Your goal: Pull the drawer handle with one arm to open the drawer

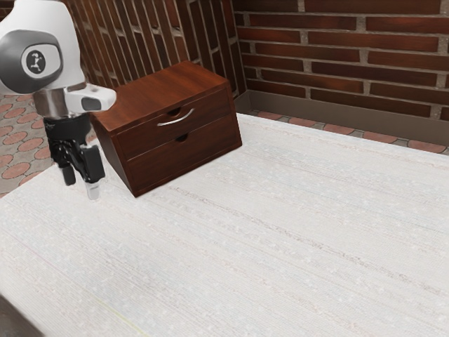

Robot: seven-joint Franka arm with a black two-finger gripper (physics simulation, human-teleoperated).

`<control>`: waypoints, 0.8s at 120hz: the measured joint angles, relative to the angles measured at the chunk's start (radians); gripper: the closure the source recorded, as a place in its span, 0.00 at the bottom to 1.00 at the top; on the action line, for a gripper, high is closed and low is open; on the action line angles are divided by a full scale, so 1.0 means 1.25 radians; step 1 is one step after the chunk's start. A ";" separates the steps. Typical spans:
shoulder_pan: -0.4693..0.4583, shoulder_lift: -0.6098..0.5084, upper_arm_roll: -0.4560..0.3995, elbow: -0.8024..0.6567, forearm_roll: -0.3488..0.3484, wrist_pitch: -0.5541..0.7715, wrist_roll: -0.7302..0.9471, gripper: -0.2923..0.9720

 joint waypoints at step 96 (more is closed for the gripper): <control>-0.077 0.480 -0.102 0.508 0.166 0.218 0.202 0.45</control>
